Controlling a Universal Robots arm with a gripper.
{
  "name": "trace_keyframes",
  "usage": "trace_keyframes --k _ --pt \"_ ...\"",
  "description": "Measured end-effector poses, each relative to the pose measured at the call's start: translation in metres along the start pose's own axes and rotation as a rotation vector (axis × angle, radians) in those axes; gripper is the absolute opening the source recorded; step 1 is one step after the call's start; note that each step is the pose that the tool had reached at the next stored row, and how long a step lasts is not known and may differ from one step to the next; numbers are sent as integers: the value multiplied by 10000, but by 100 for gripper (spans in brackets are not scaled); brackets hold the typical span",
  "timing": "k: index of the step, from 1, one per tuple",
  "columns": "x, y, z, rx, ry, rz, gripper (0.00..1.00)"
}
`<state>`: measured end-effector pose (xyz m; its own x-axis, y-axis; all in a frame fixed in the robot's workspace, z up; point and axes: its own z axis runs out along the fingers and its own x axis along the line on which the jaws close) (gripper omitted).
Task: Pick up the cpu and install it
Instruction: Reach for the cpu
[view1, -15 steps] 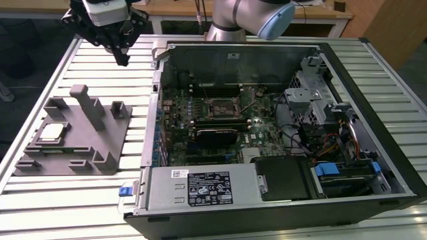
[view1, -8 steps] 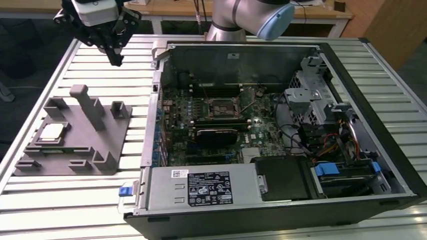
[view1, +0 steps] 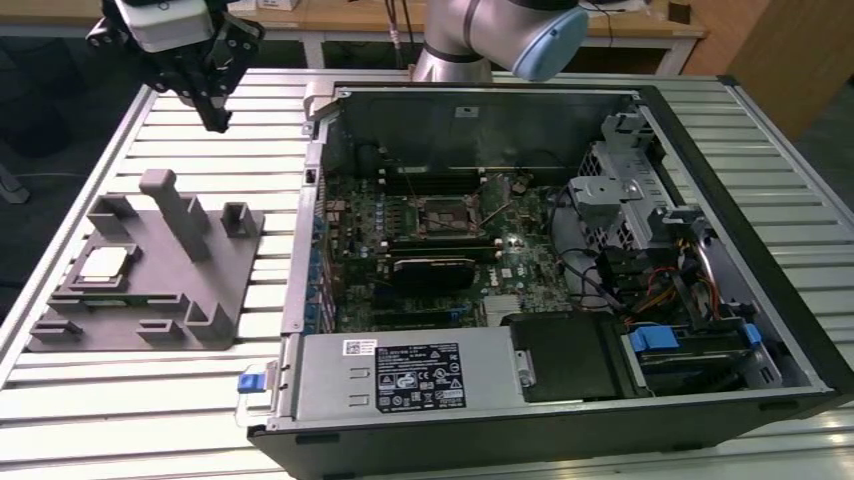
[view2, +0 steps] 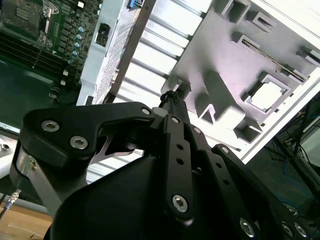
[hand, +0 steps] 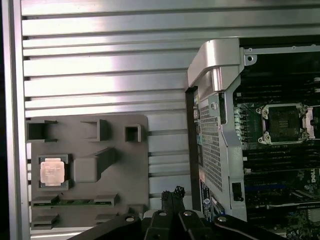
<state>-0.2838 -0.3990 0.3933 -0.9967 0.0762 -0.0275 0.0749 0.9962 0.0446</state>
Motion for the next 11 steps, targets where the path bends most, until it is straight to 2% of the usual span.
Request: trace_keyframes --k 11 --pt "217 -17 -6 -1 -3 -1 11"
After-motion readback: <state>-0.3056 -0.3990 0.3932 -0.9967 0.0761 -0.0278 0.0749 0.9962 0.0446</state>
